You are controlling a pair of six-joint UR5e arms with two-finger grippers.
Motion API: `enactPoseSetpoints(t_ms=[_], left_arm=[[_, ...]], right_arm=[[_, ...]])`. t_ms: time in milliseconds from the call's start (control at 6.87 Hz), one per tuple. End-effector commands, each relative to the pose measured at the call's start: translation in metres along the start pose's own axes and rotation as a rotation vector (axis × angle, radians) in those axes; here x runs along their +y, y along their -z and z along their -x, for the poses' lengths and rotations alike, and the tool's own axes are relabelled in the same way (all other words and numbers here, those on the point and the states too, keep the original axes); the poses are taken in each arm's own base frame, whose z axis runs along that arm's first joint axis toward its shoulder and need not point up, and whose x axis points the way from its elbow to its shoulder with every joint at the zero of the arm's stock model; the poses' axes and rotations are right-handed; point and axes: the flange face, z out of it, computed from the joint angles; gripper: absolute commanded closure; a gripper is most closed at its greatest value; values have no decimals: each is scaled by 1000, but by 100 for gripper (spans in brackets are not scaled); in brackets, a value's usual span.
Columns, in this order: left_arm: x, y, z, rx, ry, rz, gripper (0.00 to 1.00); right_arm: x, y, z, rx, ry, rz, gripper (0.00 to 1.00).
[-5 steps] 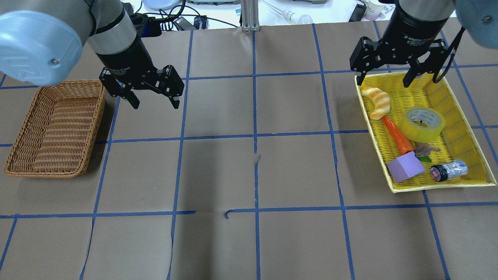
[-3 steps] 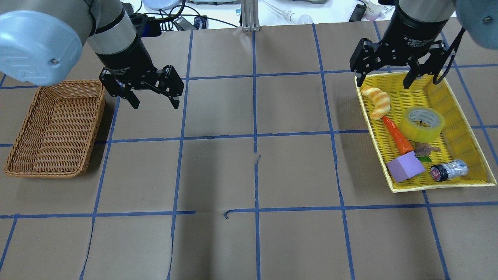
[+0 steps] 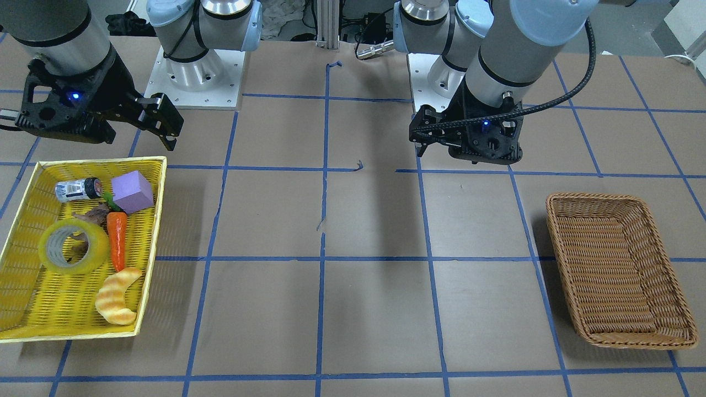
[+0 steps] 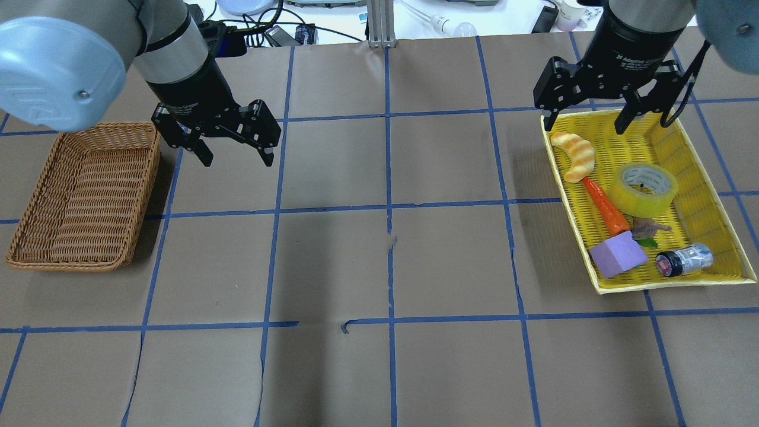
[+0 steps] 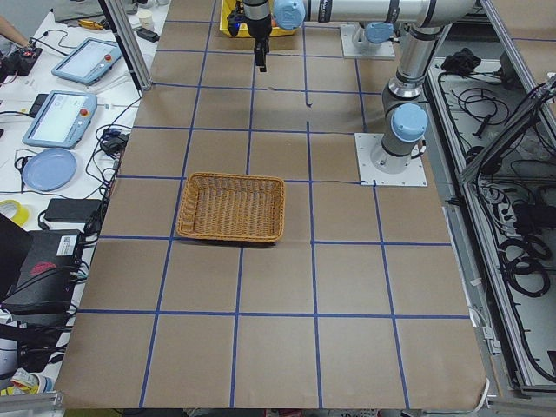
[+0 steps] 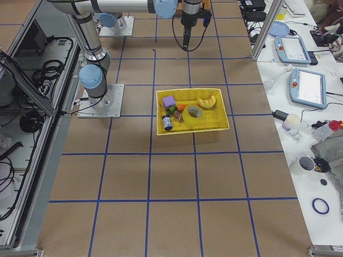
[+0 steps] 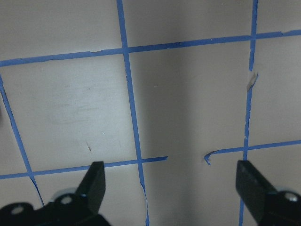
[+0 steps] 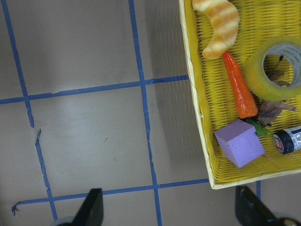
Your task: Transfer tape with both arms
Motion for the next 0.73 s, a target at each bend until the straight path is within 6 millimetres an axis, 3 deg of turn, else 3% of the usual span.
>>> enactPoseSetpoints(t_ms=[0,583], left_arm=[[0,0,0,0,-1,0,0],[0,0,0,2,-2,0,0]], right_arm=[[-1,3,1,-14,-1,-11,0],[-1,-3,-1,-1,-1,4,0]])
